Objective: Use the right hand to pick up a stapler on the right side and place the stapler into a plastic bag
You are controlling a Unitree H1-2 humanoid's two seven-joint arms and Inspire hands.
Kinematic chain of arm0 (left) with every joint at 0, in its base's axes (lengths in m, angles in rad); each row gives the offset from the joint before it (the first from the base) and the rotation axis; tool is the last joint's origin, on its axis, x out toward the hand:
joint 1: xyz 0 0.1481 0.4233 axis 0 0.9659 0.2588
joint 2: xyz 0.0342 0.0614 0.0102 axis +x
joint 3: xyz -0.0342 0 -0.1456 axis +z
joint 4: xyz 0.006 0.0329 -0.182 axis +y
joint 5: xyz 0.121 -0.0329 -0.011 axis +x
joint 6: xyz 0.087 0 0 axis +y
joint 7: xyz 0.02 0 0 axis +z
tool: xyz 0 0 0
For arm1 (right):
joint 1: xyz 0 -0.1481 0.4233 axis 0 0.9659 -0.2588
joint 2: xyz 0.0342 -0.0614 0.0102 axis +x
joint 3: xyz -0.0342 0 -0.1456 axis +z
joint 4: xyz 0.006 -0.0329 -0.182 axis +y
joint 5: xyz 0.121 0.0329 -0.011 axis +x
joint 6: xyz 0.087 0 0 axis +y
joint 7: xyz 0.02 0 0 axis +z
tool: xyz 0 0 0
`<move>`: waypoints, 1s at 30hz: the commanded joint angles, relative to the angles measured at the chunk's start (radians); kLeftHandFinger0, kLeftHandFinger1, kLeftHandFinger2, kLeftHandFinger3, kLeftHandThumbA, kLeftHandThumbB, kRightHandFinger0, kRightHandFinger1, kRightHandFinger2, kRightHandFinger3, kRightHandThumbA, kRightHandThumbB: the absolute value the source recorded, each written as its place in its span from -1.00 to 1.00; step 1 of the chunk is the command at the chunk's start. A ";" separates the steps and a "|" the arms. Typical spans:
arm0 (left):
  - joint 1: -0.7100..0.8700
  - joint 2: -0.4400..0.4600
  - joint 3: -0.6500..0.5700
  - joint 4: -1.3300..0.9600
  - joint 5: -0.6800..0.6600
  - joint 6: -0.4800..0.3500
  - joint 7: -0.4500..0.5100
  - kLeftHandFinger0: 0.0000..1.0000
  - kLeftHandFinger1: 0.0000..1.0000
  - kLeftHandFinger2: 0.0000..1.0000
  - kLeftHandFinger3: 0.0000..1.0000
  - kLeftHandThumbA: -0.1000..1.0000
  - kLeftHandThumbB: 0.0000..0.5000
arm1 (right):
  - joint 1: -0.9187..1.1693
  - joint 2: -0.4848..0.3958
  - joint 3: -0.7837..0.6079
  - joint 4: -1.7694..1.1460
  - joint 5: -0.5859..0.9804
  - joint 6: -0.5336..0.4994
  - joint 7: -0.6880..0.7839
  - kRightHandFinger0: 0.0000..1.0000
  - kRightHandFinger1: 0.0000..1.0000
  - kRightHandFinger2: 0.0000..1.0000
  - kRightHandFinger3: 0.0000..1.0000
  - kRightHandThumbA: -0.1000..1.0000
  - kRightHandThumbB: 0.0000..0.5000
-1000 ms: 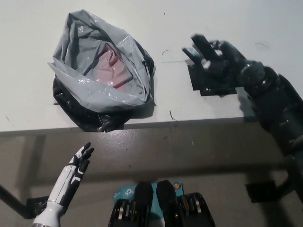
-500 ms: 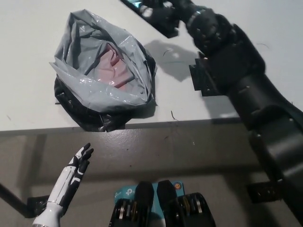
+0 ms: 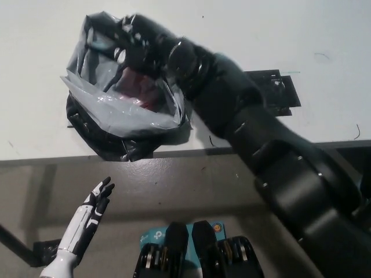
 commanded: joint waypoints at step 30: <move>-0.028 0.011 -0.001 -0.027 -0.013 -0.025 -0.037 1.00 1.00 1.00 1.00 1.00 0.29 | -0.101 -0.040 0.039 -0.117 -0.029 -0.216 -0.145 1.00 1.00 1.00 1.00 1.00 0.88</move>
